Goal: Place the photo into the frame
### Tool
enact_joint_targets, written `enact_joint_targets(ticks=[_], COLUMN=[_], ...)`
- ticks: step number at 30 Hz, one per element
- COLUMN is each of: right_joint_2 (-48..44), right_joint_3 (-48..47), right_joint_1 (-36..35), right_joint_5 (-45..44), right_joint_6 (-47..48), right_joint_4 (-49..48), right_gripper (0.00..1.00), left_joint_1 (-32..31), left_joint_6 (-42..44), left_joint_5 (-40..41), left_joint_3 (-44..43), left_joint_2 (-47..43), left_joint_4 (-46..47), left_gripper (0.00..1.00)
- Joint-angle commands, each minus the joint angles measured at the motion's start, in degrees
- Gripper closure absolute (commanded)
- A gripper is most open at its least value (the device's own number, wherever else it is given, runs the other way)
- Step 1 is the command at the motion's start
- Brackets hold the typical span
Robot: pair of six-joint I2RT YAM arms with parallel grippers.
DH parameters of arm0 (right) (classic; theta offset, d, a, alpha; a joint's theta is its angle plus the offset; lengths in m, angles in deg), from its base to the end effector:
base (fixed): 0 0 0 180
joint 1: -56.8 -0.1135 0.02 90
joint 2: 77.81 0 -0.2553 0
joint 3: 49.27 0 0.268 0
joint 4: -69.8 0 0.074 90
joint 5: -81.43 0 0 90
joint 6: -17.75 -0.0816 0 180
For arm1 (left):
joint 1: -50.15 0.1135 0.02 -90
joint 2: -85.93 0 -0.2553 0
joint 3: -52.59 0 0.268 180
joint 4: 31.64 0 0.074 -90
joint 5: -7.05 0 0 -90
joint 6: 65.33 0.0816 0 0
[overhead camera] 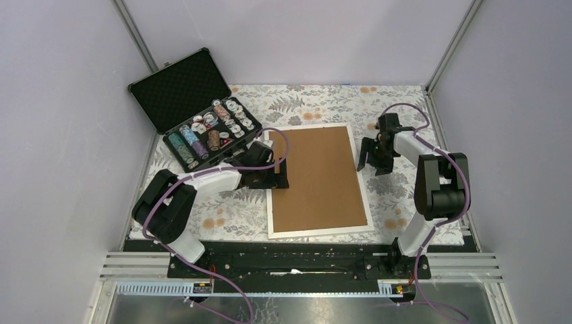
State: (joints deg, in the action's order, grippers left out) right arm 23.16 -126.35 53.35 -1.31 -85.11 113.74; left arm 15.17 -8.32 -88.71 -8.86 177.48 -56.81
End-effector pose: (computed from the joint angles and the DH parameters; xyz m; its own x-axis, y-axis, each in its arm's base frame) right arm 0.3708 0.0327 0.1121 -0.9251 0.1654 -0.3418 0.1011 0.9750 0.1981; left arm 0.2798 -0.2057 0.1068 -0.9009 -0.0308 -0.4329 0.1511 0.9128 -0.3794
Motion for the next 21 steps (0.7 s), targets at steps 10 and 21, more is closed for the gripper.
enact_joint_targets(ticks=[10, 21], right_joint_2=[-1.3, 1.8], right_joint_3=[-1.2, -0.7], right_joint_1=[1.4, -0.6], right_joint_5=[2.7, 3.6], right_joint_6=[1.7, 2.0], right_joint_4=[0.4, -0.8], right_gripper=[0.29, 0.31], left_joint_1=[-0.1, -0.1], left_joint_6=[-0.1, -0.2], left_joint_5=[0.6, 0.2], left_joint_3=[2.8, 2.4], left_joint_2=[0.1, 0.7], left_joint_4=[0.8, 1.2], left_gripper=[0.04, 0.04])
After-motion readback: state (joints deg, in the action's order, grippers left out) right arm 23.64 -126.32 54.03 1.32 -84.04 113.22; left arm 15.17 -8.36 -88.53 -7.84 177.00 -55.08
